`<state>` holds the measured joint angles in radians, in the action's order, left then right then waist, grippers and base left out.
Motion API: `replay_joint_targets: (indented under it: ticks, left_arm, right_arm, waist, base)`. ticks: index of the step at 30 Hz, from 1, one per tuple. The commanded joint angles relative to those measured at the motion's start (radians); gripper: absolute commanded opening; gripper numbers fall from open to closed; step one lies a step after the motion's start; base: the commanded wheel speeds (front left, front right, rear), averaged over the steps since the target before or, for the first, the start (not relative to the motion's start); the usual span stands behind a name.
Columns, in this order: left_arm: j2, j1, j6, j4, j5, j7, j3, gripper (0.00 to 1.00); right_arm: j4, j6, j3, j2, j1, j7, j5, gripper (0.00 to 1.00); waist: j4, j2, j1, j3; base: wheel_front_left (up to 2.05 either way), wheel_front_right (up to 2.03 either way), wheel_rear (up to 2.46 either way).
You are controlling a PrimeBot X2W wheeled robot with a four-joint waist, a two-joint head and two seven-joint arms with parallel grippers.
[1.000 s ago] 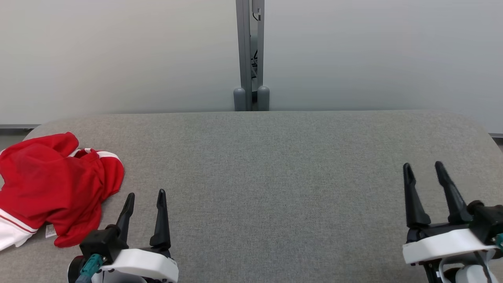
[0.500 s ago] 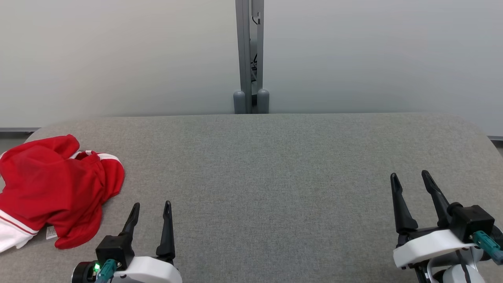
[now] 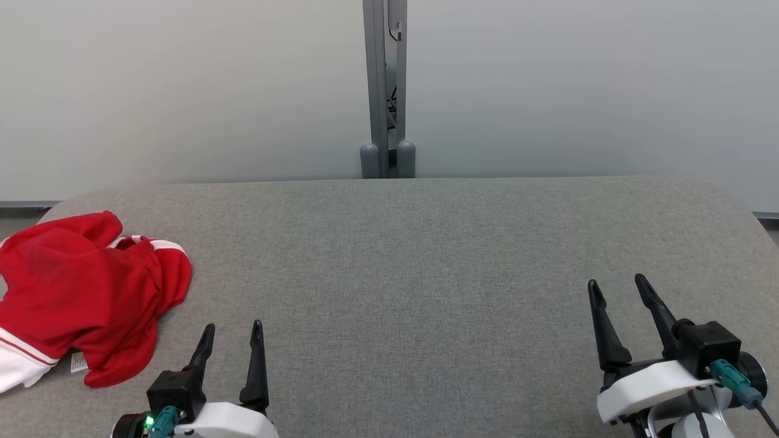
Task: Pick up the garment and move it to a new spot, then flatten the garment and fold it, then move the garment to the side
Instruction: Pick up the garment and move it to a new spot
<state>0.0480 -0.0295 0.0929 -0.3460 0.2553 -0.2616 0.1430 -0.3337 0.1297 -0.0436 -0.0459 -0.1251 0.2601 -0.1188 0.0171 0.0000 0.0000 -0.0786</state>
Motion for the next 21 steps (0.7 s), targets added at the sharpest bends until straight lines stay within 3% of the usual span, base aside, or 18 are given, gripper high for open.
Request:
replay_joint_targets:
  ticks: [1,13,21]
  left_arm:
    - [0.004,-0.012,-0.005,0.003,0.003,-0.004,-0.004,1.0]
    - [0.004,-0.012,-0.011,-0.001,0.011,-0.004,0.0,1.0]
    - [0.004,-0.012,-0.015,0.004,-0.002,-0.004,-0.012,1.0]
  right_arm:
    - [0.0,0.002,0.002,-0.007,-0.011,0.006,-0.004,1.0]
    - [-0.007,0.002,-0.003,-0.007,-0.001,0.006,-0.019,1.0]
    - [0.008,0.002,-0.015,-0.007,0.01,0.006,-0.048,1.0]
  waist:
    - [0.0,0.0,0.0,0.0]
    - [0.011,0.0,0.0,0.002]
    - [0.11,0.0,0.0,0.013]
  base:
    - [0.0,0.0,0.0]
    - [0.0,0.0,0.0]
    - [0.0,0.0,0.0]
